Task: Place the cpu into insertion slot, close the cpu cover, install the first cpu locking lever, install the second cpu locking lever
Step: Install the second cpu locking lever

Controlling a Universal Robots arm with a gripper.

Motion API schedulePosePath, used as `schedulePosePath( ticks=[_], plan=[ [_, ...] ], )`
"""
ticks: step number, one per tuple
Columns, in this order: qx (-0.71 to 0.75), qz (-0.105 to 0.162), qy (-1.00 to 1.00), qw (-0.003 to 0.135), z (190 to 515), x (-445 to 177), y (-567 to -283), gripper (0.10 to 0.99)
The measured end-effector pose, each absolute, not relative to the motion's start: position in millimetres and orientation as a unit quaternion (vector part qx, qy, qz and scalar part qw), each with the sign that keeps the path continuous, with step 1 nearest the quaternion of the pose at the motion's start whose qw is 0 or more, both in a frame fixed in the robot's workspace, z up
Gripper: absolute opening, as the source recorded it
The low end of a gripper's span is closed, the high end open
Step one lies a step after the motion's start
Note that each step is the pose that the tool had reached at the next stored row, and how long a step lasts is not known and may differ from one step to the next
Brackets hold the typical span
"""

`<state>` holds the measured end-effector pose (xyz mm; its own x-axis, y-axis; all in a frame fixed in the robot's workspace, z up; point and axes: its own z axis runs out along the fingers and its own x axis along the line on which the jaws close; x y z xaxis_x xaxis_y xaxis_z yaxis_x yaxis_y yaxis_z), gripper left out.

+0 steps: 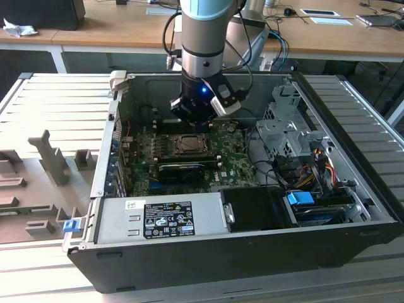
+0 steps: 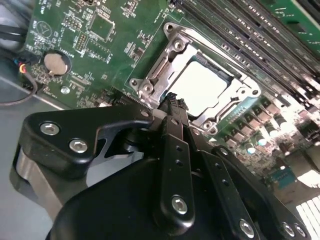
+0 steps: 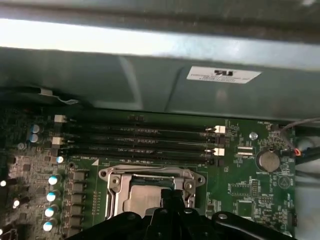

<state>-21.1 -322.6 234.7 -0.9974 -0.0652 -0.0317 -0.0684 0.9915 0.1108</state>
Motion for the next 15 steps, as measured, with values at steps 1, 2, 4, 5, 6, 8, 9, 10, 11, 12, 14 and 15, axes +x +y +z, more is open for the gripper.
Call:
schedulePosePath(
  ticks=[1,2,4,5,6,8,9,10,11,12,14,15],
  plan=[
    [-0.034,0.056,0.998,0.014,238,-21,-323,0.106],
    [-0.034,0.056,0.998,0.014,240,-21,-323,0.106],
    [-0.034,0.056,0.998,0.014,240,-21,-325,0.106],
    [-0.034,0.056,0.998,0.014,240,-21,-325,0.106],
    [-0.034,0.056,0.998,0.014,240,-21,-327,0.106],
    [-0.034,0.056,0.998,0.014,240,-21,-332,0.106],
    [-0.034,0.056,0.998,0.014,240,-21,-336,0.106],
    [-0.034,0.056,0.998,0.014,240,-21,-340,0.106],
    [-0.034,0.056,0.998,0.013,240,-21,-342,0.106],
    [-0.033,0.056,0.998,0.011,240,-21,-344,0.106],
    [-0.033,0.057,0.998,0.004,240,-21,-347,0.106],
    [-0.033,0.057,0.998,0.002,240,-21,-348,0.106]
  ],
)
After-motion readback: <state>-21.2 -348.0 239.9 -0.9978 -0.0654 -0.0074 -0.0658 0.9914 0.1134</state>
